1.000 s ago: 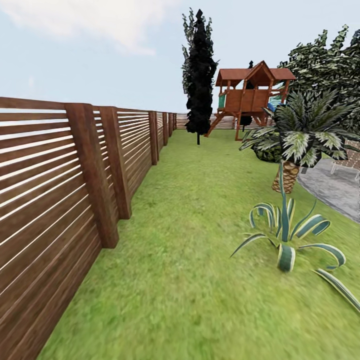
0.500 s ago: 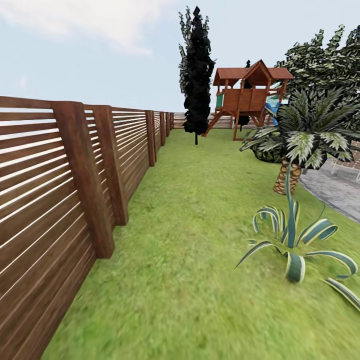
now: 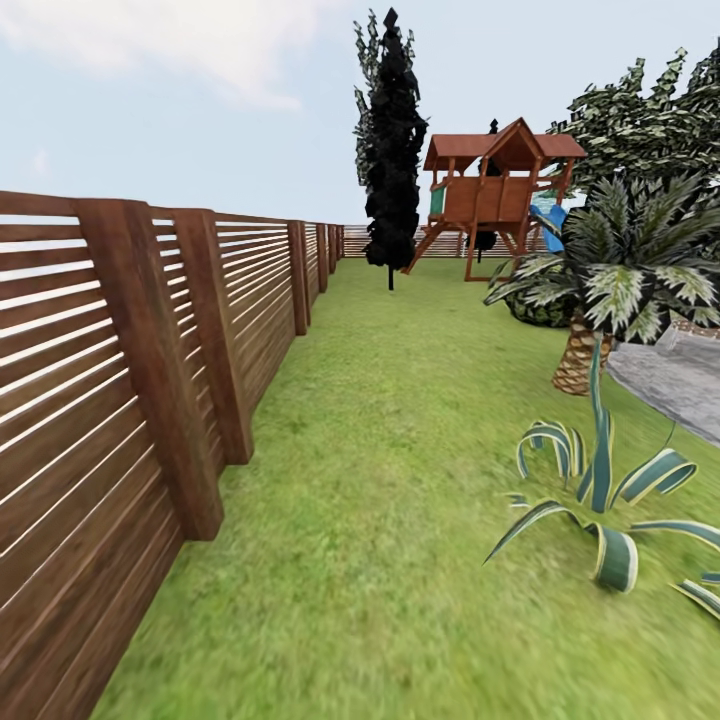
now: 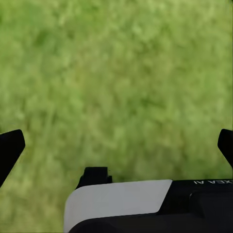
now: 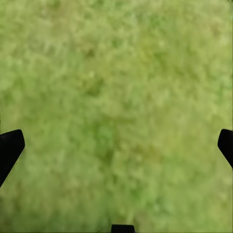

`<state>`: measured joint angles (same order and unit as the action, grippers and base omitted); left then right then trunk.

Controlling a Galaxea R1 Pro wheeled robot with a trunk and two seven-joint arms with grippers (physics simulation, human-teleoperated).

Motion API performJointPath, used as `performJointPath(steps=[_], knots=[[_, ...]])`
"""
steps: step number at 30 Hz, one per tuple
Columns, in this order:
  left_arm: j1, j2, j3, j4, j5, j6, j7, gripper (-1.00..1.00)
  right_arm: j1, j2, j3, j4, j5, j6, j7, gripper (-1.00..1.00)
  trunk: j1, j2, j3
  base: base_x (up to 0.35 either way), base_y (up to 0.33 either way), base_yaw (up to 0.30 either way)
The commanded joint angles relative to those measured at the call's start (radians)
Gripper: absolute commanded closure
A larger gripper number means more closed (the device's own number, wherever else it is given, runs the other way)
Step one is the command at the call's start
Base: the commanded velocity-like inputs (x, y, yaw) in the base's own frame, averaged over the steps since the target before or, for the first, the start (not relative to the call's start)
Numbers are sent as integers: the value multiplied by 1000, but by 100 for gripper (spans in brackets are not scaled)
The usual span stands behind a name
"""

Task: Take the three Easter eggs out of the wicker basket on the lawn in the garden, then place them on the lawn next to a single tree (choose any tree) so that all three eggs are next to the same tree and none are left in the basket.

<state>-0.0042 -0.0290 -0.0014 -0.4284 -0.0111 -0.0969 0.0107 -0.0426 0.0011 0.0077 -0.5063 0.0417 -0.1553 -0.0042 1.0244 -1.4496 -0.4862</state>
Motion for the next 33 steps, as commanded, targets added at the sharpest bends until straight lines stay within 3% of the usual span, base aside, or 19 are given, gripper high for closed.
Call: performJointPath(steps=[1, 33], knots=[[0, 0, 0, 0, -1, -3, 1, -100, 0, 0, 0, 0, 4, -3, 0, -100, 1, 0, -1, 335, 99, -6], [0, 0, 0, 0, -1, -3, 1, -100, -1, 0, 1, -1, 4, -3, -1, -100, 1, 0, -1, 335, 65, -47]])
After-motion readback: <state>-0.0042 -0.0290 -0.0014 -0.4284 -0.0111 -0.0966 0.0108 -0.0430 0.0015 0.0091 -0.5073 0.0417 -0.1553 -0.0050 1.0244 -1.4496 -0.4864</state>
